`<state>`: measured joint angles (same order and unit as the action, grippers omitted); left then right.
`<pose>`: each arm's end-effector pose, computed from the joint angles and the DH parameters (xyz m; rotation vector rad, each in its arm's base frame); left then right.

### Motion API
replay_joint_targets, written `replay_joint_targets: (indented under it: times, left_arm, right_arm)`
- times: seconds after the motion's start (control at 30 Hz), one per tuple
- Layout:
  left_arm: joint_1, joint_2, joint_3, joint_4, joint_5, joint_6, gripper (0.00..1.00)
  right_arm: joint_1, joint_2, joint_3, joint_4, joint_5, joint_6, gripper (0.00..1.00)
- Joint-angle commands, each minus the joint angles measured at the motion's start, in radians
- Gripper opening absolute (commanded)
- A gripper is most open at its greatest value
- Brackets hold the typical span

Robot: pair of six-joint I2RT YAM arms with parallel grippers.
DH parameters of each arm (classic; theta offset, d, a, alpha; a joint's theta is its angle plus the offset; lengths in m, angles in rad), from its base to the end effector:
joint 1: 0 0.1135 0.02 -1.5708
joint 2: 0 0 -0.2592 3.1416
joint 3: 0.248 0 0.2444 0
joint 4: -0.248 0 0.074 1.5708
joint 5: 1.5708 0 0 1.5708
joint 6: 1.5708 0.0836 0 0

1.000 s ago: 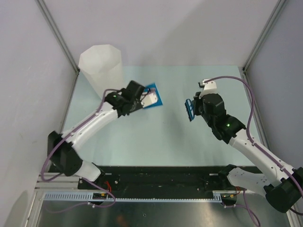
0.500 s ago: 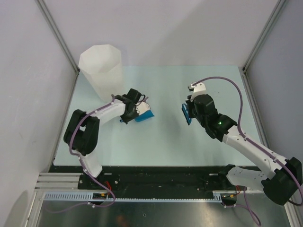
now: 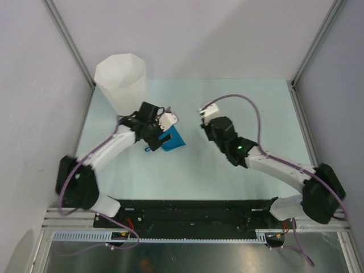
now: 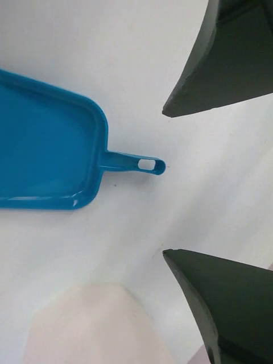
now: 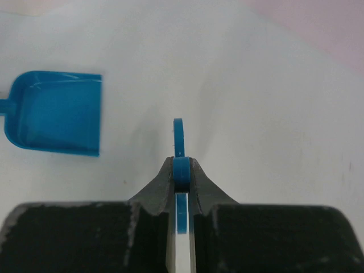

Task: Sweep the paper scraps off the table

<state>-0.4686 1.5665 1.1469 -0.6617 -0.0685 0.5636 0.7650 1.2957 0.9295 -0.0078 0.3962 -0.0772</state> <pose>0.3003 -0.1456 0.1920 1.2896 2.3189 0.1223 0.2625 0.2073 0.2789 -0.5387 1.8380 0.0776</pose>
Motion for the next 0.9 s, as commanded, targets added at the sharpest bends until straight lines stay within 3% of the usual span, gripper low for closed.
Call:
replay_joint_targets:
  times: [0.0, 0.07, 0.2, 0.43, 0.53, 0.63, 0.67, 0.7, 0.83, 0.87]
  left_arm:
    - [0.051, -0.316, -0.055, 0.008, 0.234, -0.064, 1.00]
    - [0.126, -0.399, -0.116, 0.011, 0.301, -0.065, 1.00]
    - [0.275, -0.529, -0.213, 0.016, 0.384, -0.070, 1.00]
    - [0.390, -0.540, -0.317, 0.024, 0.386, -0.083, 1.00]
    - [0.415, -0.534, -0.320, 0.028, 0.386, -0.083, 1.00]
    - [0.432, -0.522, -0.322, 0.034, 0.381, -0.085, 1.00]
    - [0.436, -0.517, -0.323, 0.034, 0.381, -0.087, 1.00]
    - [0.443, -0.517, -0.322, 0.034, 0.377, -0.087, 1.00]
    - [0.447, -0.507, -0.311, 0.036, 0.365, -0.090, 1.00]
    - [0.447, -0.505, -0.309, 0.036, 0.365, -0.090, 1.00]
  right_arm:
    - [0.147, 0.150, -0.008, 0.412, 0.088, -0.314, 0.00]
    - [0.220, 0.250, -0.001, 0.585, 0.076, -0.393, 0.00]
    - [0.302, 0.405, 0.055, 0.706, 0.039, -0.576, 0.00]
    - [0.375, 0.706, 0.173, 0.911, 0.136, -0.884, 0.00]
    - [0.395, 0.793, 0.209, 0.916, 0.156, -0.955, 0.00]
    - [0.408, 0.804, 0.215, 0.820, 0.147, -0.915, 0.03]
    - [0.411, 0.798, 0.215, 0.793, 0.145, -0.867, 0.10]
    - [0.415, 0.772, 0.215, 0.763, 0.142, -0.836, 0.37]
    - [0.424, 0.642, 0.215, 0.532, 0.064, -0.684, 0.99]
    - [0.425, 0.608, 0.215, 0.493, 0.034, -0.653, 1.00]
